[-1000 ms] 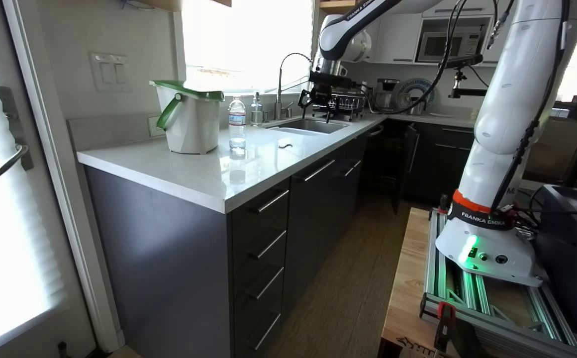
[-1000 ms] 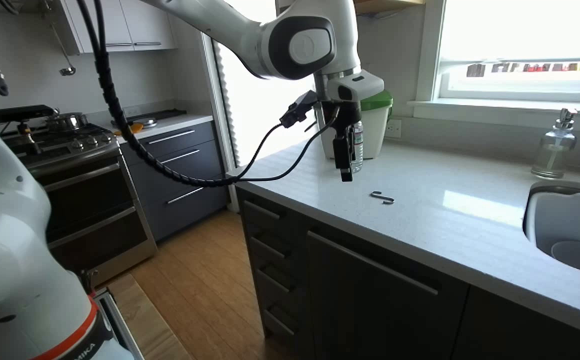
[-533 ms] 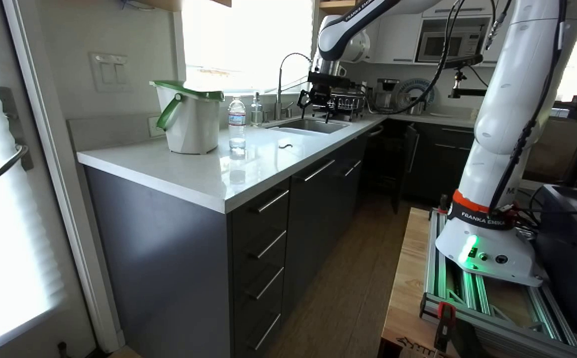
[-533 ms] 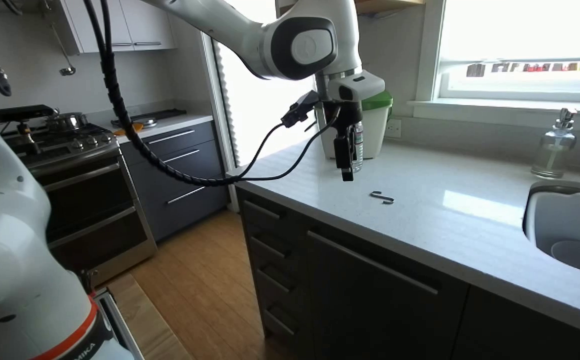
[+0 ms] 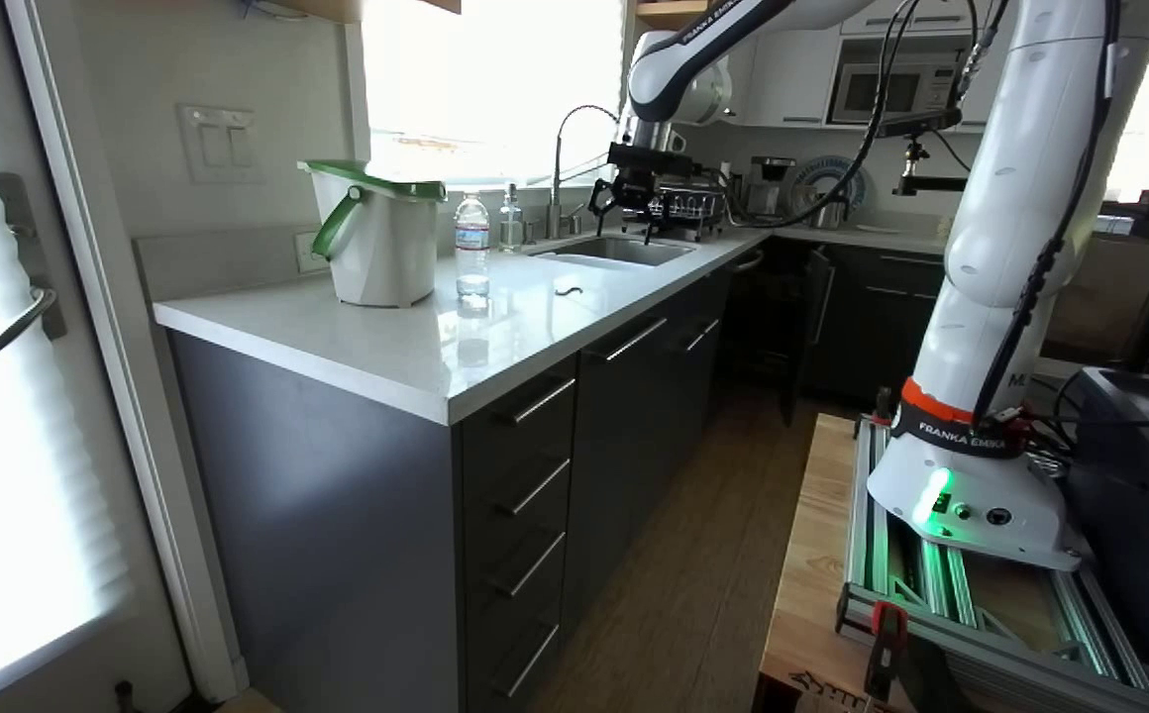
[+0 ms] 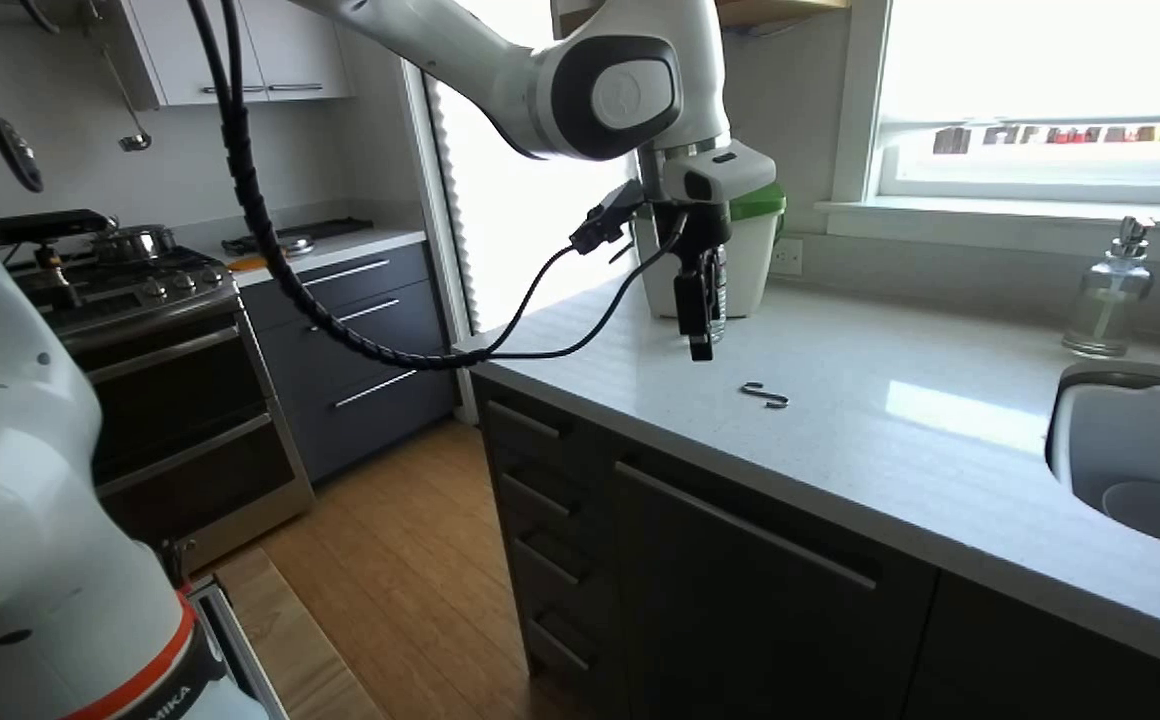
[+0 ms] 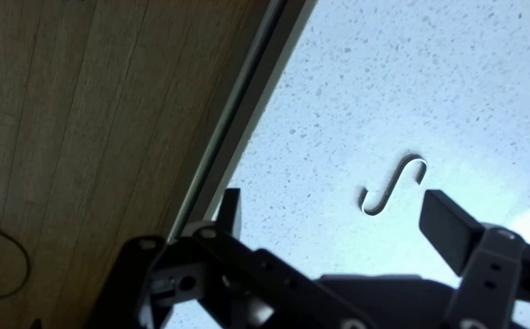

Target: Hang the object on the cupboard to the cupboard door

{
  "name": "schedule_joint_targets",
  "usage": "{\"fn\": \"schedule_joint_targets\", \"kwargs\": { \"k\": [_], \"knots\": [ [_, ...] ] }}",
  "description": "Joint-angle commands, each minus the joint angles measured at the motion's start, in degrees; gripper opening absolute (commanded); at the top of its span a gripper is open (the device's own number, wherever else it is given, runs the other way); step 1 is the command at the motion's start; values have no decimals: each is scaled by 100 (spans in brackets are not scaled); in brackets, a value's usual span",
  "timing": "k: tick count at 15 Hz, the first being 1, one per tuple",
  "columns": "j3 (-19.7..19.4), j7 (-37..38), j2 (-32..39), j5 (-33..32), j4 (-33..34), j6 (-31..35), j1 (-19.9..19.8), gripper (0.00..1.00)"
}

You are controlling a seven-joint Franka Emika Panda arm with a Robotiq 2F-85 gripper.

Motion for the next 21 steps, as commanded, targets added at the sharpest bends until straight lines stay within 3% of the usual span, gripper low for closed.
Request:
{"fn": "schedule_joint_targets", "kwargs": {
  "k": [1,10,16,20,21],
  "knots": [
    [-50,236,597,-62,490,-113,44,100],
    [-268,525,1827,54,1469,-168,124,96],
    [-325,566,2342,282,1901,-177,97,49],
    [-308,595,2540,476,2132,-157,119,35],
    [-308,609,2577,497,2184,-163,136,36]
  ]
}}
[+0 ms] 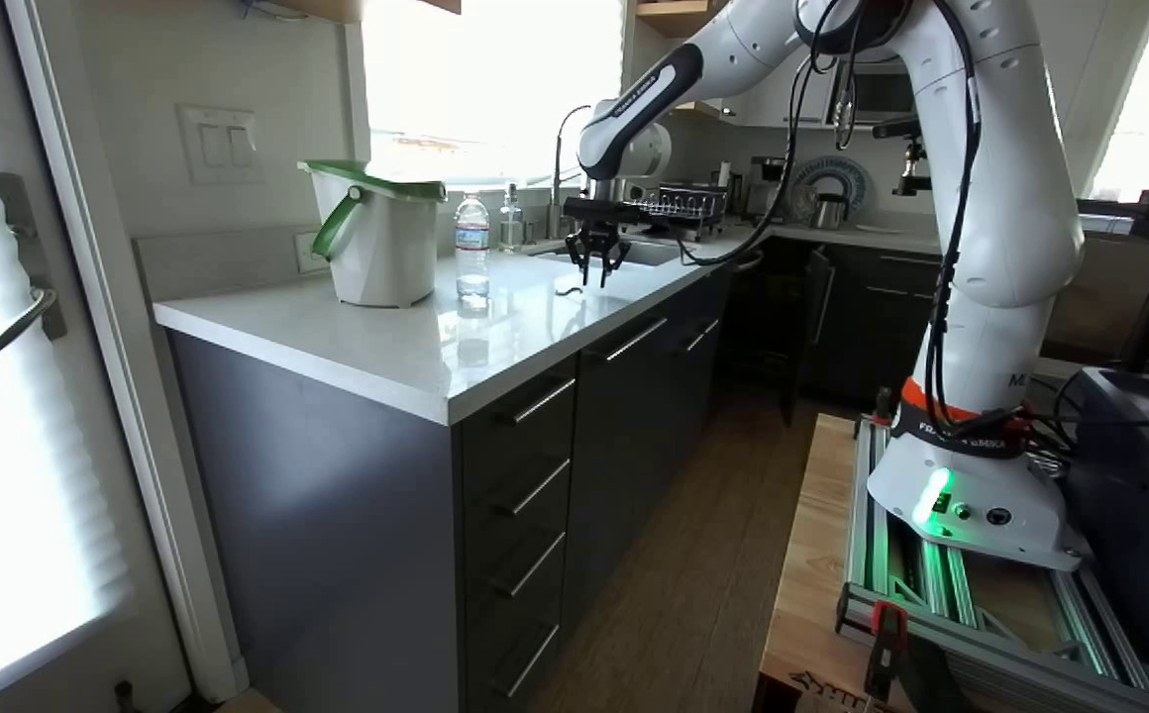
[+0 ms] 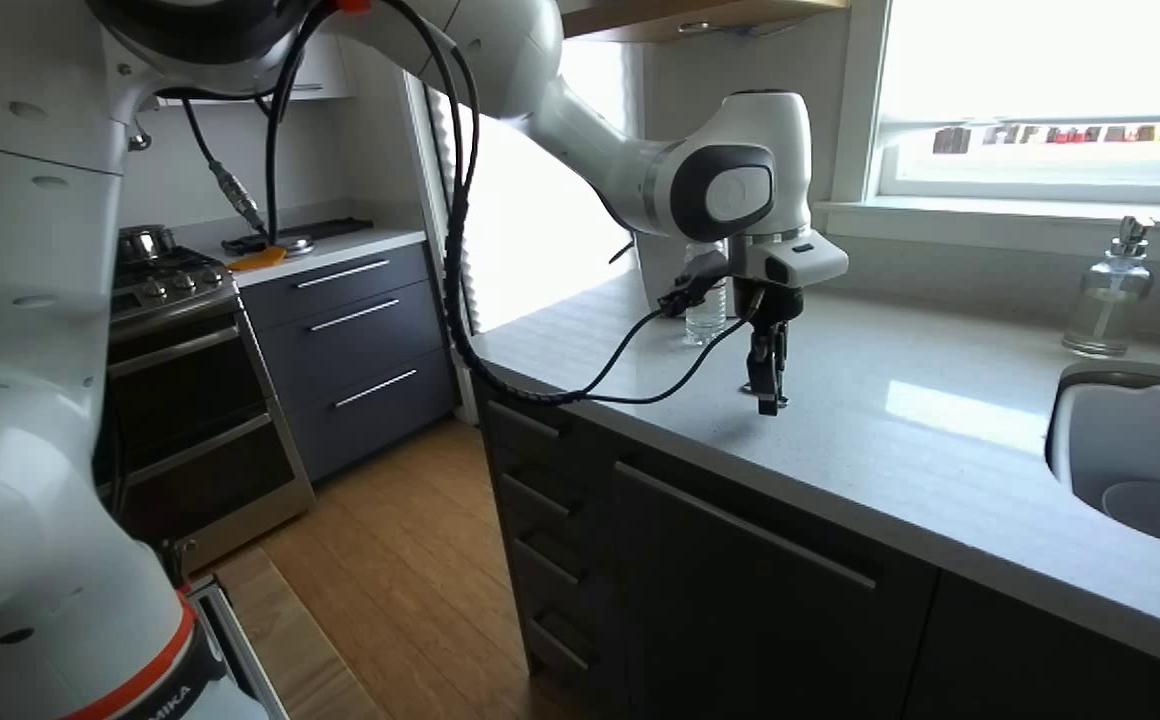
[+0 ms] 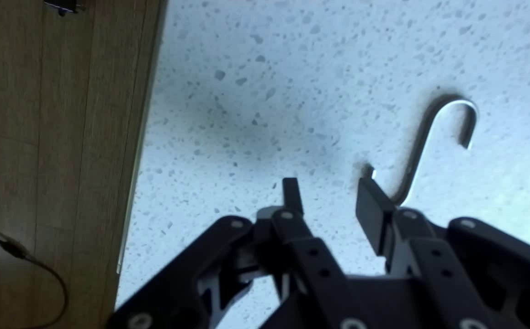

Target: Hang the object on the cupboard to the cupboard door

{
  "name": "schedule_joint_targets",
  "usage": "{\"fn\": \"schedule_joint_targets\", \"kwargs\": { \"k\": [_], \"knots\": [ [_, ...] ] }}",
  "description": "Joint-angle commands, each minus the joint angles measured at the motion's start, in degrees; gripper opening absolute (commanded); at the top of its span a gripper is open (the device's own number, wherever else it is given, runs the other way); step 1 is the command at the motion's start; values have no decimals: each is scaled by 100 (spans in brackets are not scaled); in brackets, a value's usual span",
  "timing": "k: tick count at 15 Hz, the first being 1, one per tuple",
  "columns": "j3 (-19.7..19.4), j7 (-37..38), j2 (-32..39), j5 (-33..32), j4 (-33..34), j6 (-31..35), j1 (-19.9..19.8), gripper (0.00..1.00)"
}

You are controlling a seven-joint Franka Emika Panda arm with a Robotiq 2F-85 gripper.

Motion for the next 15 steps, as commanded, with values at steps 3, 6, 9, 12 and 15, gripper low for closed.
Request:
{"fn": "schedule_joint_targets", "kwargs": {
  "k": [3,6,9,12,15],
  "knots": [
    [-60,114,307,226,420,-141,112,35],
    [-63,172,400,236,529,-179,140,32],
    [-91,277,482,172,627,-281,187,24],
    [-106,351,542,146,688,-372,201,18],
    [-122,391,608,134,751,-413,200,18]
  ]
}}
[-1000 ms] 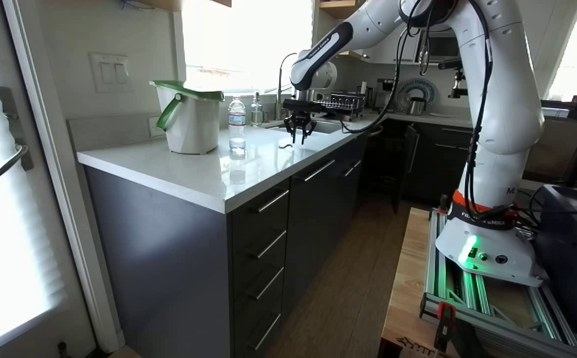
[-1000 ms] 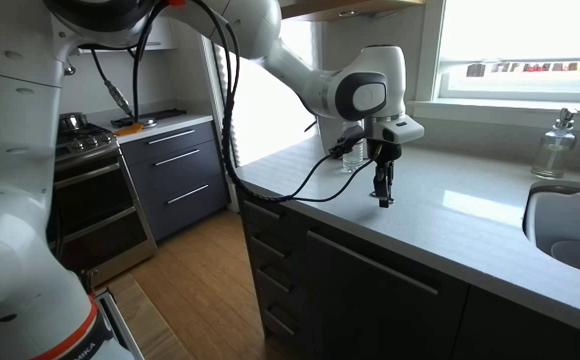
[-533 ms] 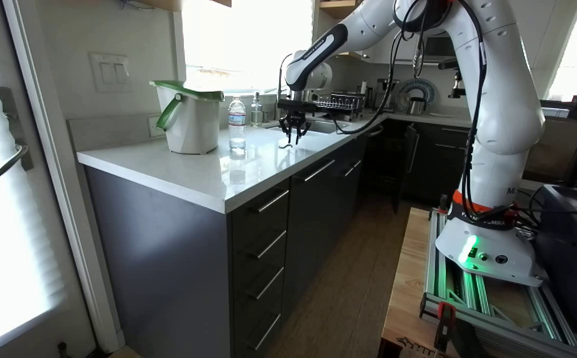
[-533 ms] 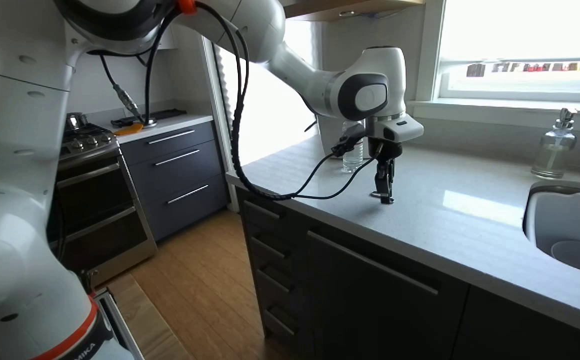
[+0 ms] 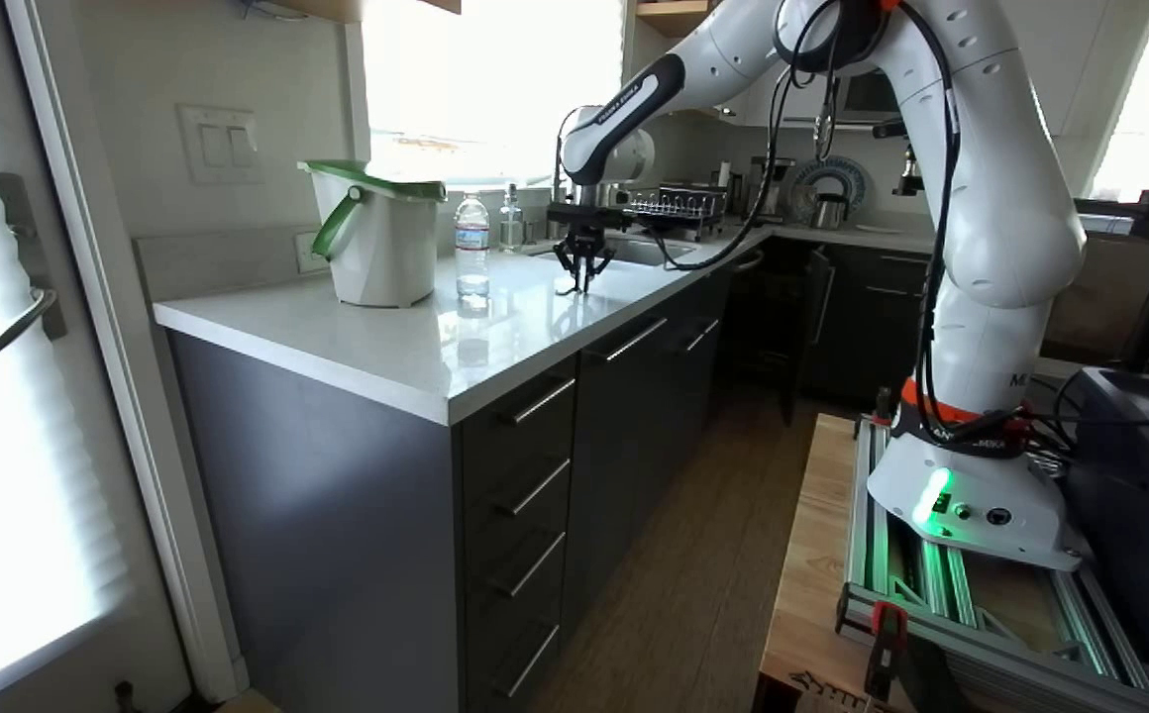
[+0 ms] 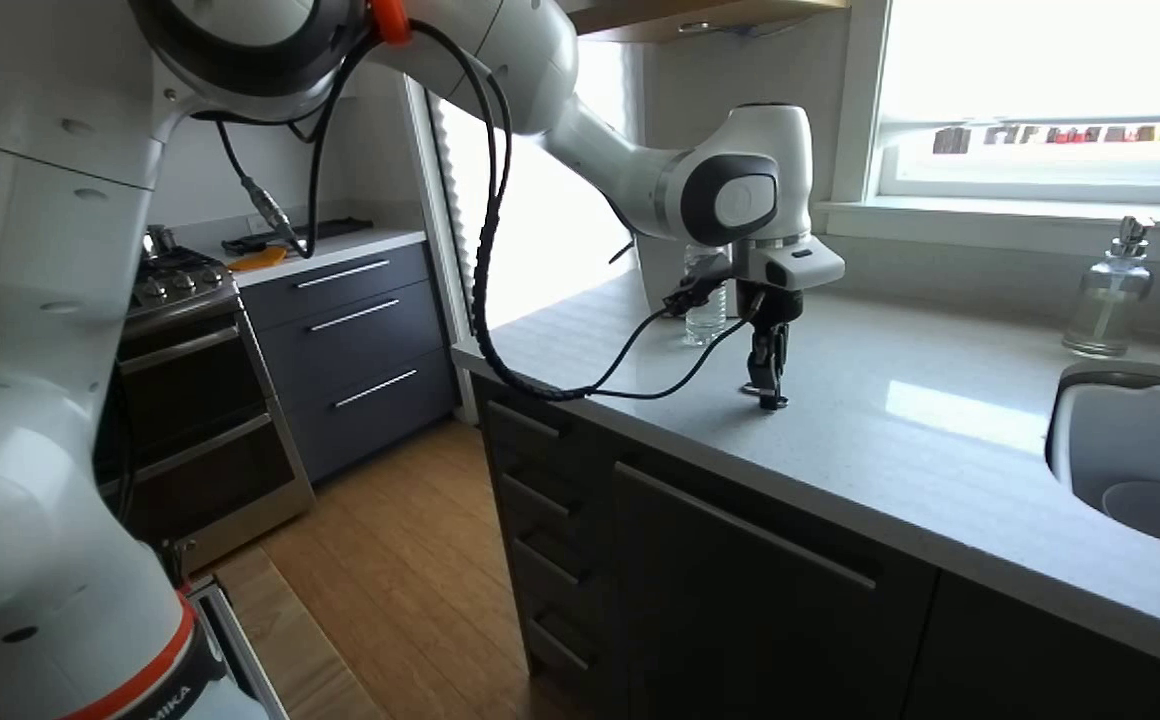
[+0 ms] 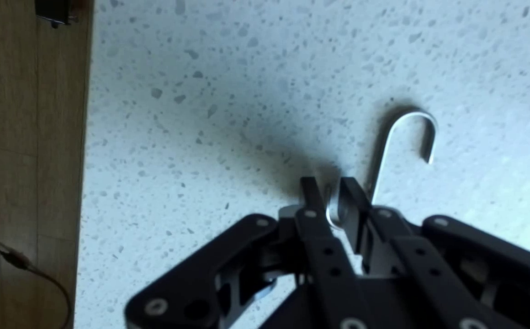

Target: Hang the object on the cupboard to the cupboard door

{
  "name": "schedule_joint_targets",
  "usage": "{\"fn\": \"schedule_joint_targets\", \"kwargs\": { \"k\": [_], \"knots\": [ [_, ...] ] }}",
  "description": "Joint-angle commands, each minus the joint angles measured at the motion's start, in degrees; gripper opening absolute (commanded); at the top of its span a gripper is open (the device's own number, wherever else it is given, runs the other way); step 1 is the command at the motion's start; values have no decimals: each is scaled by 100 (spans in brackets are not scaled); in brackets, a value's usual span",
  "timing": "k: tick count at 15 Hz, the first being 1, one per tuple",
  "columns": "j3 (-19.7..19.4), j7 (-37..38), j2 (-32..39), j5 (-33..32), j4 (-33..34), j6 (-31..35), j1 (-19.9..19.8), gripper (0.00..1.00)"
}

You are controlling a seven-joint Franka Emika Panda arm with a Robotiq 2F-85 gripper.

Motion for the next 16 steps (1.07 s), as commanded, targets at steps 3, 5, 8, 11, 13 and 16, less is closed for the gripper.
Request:
{"fn": "schedule_joint_targets", "kwargs": {
  "k": [3,5,8,11,13,16],
  "knots": [
    [-119,126,190,38,237,-230,49,13],
    [-116,113,219,70,276,-227,29,10],
    [-109,98,263,94,315,-208,16,3],
    [-99,86,274,99,321,-228,18,1],
    [-74,52,238,158,324,-320,-10,1],
    [13,-163,70,403,332,-866,-151,1]
  ]
}}
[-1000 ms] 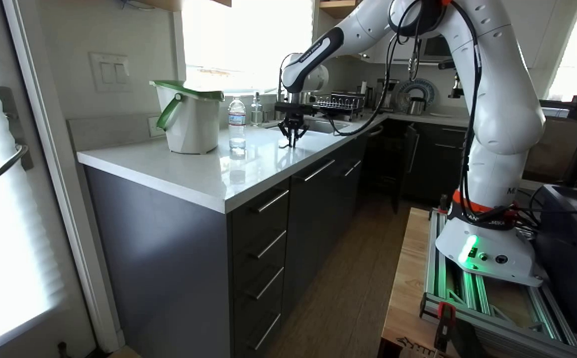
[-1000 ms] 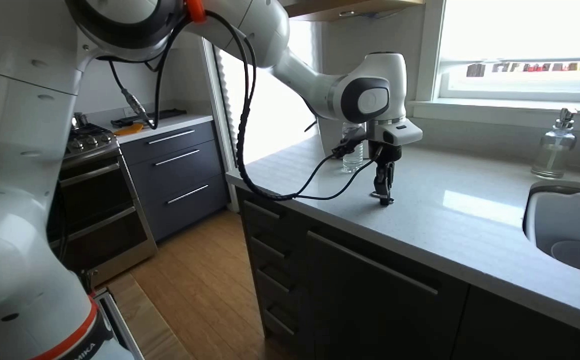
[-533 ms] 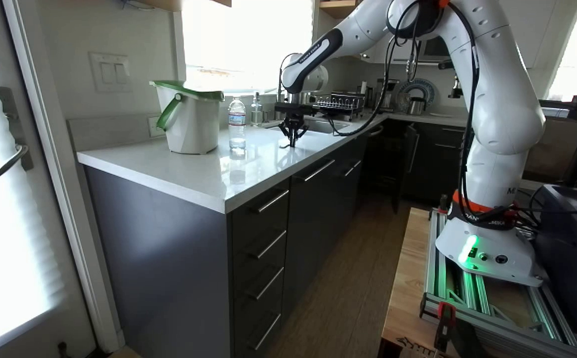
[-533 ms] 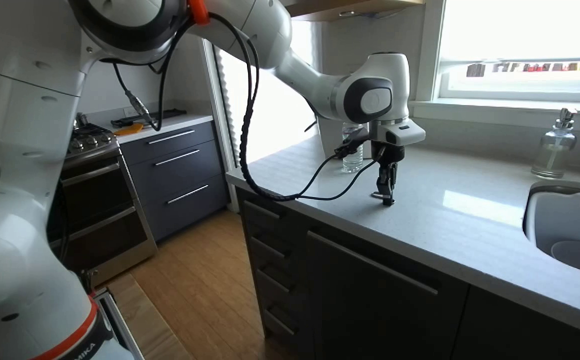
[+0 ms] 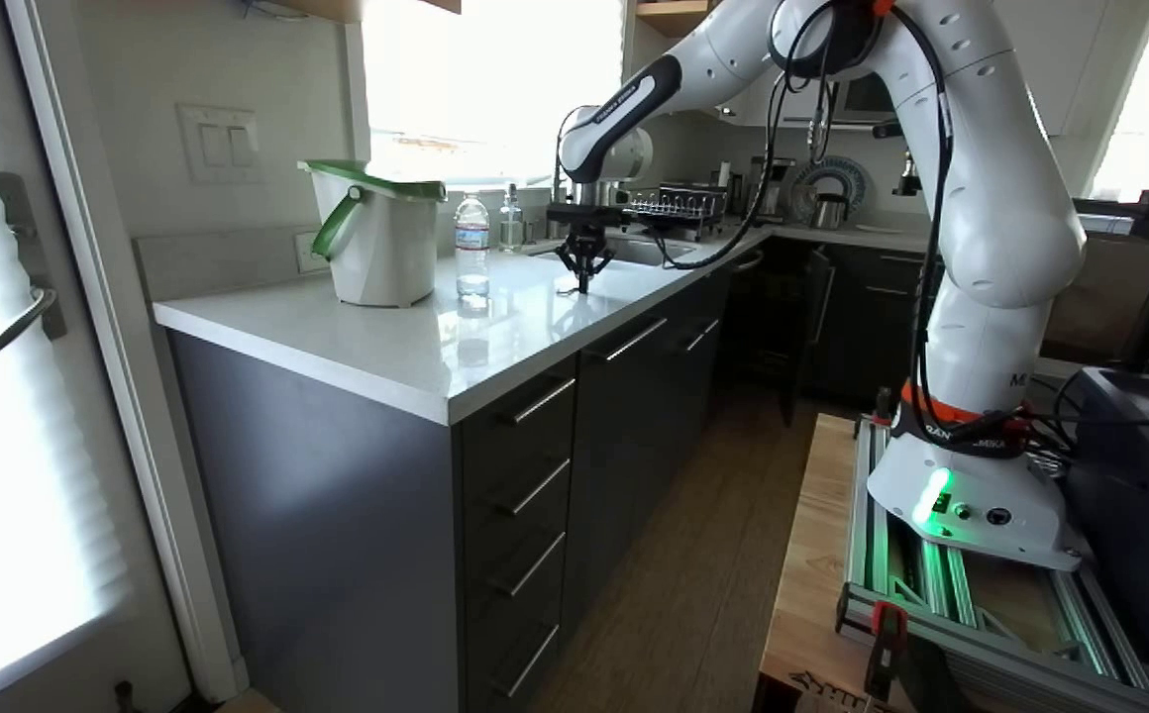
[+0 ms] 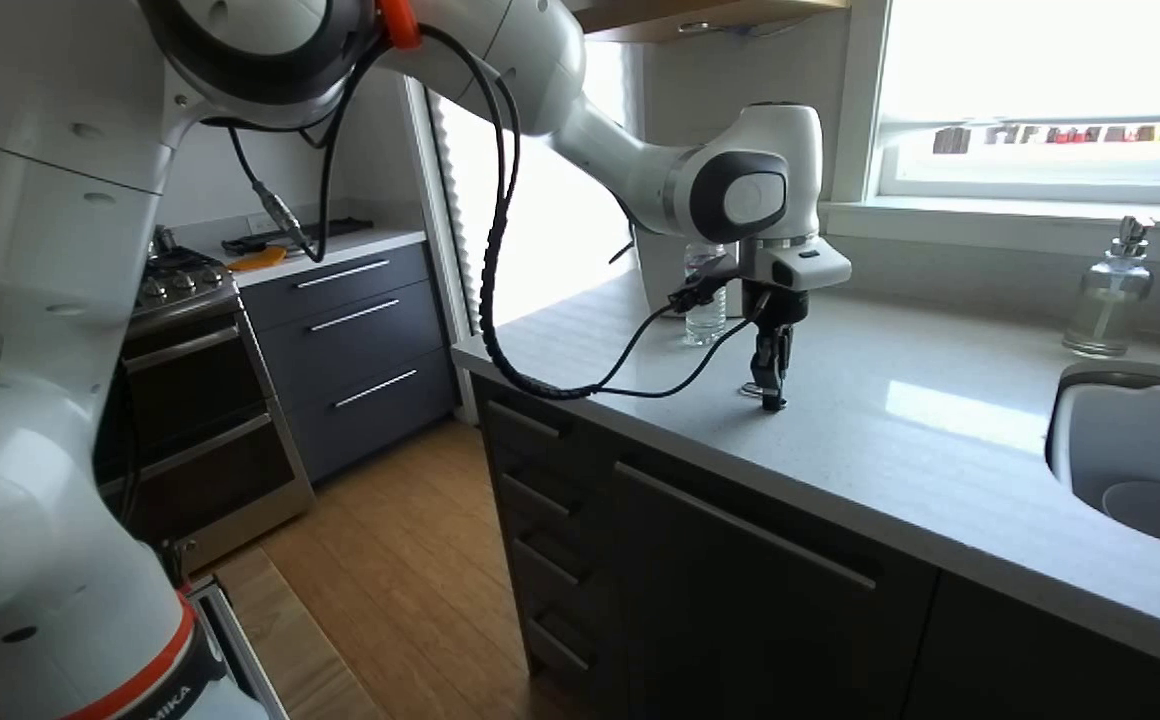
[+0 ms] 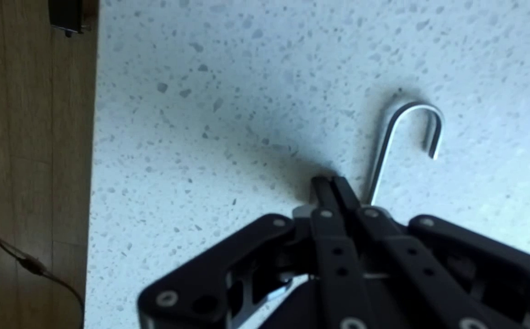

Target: Hang the object on the cupboard to the cupboard door

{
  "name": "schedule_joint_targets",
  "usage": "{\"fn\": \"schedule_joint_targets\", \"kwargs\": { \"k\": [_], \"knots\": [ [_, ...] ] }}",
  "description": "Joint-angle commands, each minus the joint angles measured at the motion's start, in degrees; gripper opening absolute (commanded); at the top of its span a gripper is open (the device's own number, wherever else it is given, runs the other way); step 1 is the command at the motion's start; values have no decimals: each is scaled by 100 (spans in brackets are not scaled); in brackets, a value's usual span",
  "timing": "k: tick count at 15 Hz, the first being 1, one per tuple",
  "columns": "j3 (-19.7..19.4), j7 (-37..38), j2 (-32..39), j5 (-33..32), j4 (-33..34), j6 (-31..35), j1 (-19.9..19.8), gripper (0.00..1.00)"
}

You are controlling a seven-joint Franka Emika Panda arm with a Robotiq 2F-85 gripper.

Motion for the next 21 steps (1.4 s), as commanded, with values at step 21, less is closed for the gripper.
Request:
{"fn": "schedule_joint_targets", "kwargs": {
  "k": [21],
  "knots": [
    [-785,-2842,-600,2425,-800,-3872,-1758,1]
  ]
}}
